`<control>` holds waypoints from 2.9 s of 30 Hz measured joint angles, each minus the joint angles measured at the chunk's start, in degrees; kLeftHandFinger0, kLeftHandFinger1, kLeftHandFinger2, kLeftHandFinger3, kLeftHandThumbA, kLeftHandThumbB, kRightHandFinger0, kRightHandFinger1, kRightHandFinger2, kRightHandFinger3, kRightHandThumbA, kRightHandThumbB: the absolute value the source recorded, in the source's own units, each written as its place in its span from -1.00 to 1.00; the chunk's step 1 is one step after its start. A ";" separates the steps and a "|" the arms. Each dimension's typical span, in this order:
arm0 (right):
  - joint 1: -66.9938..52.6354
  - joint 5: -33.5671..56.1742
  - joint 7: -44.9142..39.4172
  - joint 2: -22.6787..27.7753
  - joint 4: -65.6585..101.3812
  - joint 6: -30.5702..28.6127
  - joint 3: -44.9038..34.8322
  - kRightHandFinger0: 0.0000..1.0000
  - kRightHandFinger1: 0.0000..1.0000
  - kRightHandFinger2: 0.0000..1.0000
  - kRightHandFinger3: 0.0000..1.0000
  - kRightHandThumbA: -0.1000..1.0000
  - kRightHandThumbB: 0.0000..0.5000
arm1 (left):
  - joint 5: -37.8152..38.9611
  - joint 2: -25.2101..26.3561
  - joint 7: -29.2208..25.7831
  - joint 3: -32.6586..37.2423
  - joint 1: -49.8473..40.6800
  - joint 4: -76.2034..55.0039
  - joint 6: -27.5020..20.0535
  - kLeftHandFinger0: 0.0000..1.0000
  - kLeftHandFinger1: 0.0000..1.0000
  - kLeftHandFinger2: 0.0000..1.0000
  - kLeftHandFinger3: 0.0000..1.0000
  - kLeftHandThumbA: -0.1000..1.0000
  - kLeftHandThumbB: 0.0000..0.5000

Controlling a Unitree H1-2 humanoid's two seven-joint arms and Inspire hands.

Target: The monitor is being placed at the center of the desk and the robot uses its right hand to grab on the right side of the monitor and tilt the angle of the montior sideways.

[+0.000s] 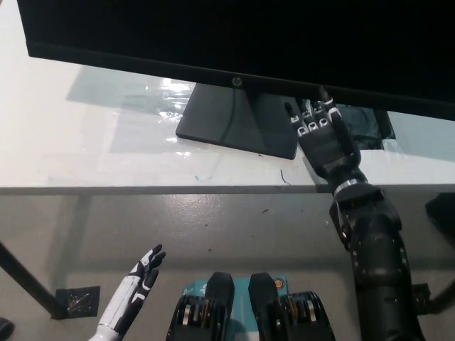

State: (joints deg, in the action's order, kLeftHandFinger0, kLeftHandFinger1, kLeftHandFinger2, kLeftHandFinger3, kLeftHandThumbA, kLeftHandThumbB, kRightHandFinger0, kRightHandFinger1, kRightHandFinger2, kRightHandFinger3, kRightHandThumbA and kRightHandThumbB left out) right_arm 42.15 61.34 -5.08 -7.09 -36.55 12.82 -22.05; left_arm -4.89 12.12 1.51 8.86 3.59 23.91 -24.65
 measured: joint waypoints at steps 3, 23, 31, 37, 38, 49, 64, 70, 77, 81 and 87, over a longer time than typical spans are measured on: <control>1.20 -0.49 -0.38 0.78 -1.82 -0.15 -0.61 1.00 1.00 1.00 1.00 1.00 0.48 | -0.05 0.01 -0.01 0.01 0.00 0.00 0.00 1.00 1.00 1.00 1.00 1.00 0.23; 10.25 -5.06 -8.32 4.19 -23.13 -5.72 -4.12 1.00 1.00 1.00 1.00 1.00 0.49 | -0.12 0.00 -0.06 -0.01 0.02 -0.01 -0.01 1.00 1.00 1.00 1.00 1.00 0.21; 13.34 -6.91 -12.39 5.49 -31.80 -9.49 -5.94 1.00 1.00 1.00 1.00 1.00 0.53 | -0.07 0.00 -0.02 -0.05 0.01 -0.01 -0.01 1.00 1.00 1.00 1.00 1.00 0.18; 15.07 -8.38 -13.85 6.06 -36.65 -11.53 -6.83 1.00 1.00 1.00 1.00 1.00 0.50 | -0.07 -0.01 -0.03 -0.05 0.01 0.00 -0.01 1.00 1.00 1.00 1.00 1.00 0.20; 15.45 -8.63 -13.92 6.22 -37.52 -11.90 -6.99 1.00 1.00 1.00 1.00 1.00 0.51 | -0.07 -0.01 -0.03 -0.05 0.01 0.00 -0.01 1.00 1.00 1.00 1.00 1.00 0.20; 18.17 -11.16 -13.59 7.77 -43.25 -14.57 -8.35 1.00 1.00 1.00 1.00 1.00 0.51 | -0.05 -0.05 -0.03 -0.06 -0.02 -0.01 -0.01 1.00 1.00 1.00 1.00 1.00 0.14; 20.07 -14.47 -10.18 8.79 -45.31 -15.91 -9.28 1.00 1.00 1.00 1.00 1.00 0.43 | -0.10 -0.05 -0.06 -0.04 0.00 -0.03 -0.01 1.00 1.00 1.00 1.00 1.00 0.07; 20.98 -15.69 -7.93 9.44 -45.69 -16.03 -9.52 1.00 1.00 1.00 1.00 1.00 0.52 | 0.06 -0.08 0.01 -0.05 0.01 -0.03 -0.01 1.00 1.00 1.00 1.00 1.00 0.06; 22.45 -17.07 -5.26 10.90 -46.32 -16.02 -9.83 1.00 1.00 1.00 1.00 1.00 0.47 | 0.16 -0.09 -0.02 -0.05 0.24 -0.03 -0.01 1.00 1.00 1.00 1.00 1.00 0.14; 22.87 -17.46 -4.42 11.21 -46.44 -16.01 -10.32 1.00 1.00 1.00 1.00 1.00 0.46 | 0.11 -0.08 -0.02 -0.05 0.36 -0.03 -0.01 1.00 1.00 1.00 1.00 1.00 0.11; 23.50 -18.26 -3.31 11.62 -46.54 -15.96 -10.60 1.00 1.00 1.00 1.00 1.00 0.52 | 0.09 -0.10 -0.02 -0.04 0.42 -0.04 -0.01 1.00 1.00 1.00 1.00 1.00 0.11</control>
State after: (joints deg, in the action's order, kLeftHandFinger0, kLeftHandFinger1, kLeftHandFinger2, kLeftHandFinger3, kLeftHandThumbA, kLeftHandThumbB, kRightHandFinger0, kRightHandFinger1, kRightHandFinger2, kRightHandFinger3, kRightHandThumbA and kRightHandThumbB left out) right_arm 65.65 43.08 -8.39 4.53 -83.09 -3.13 -32.65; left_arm -4.80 12.02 1.49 8.82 4.01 23.87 -24.66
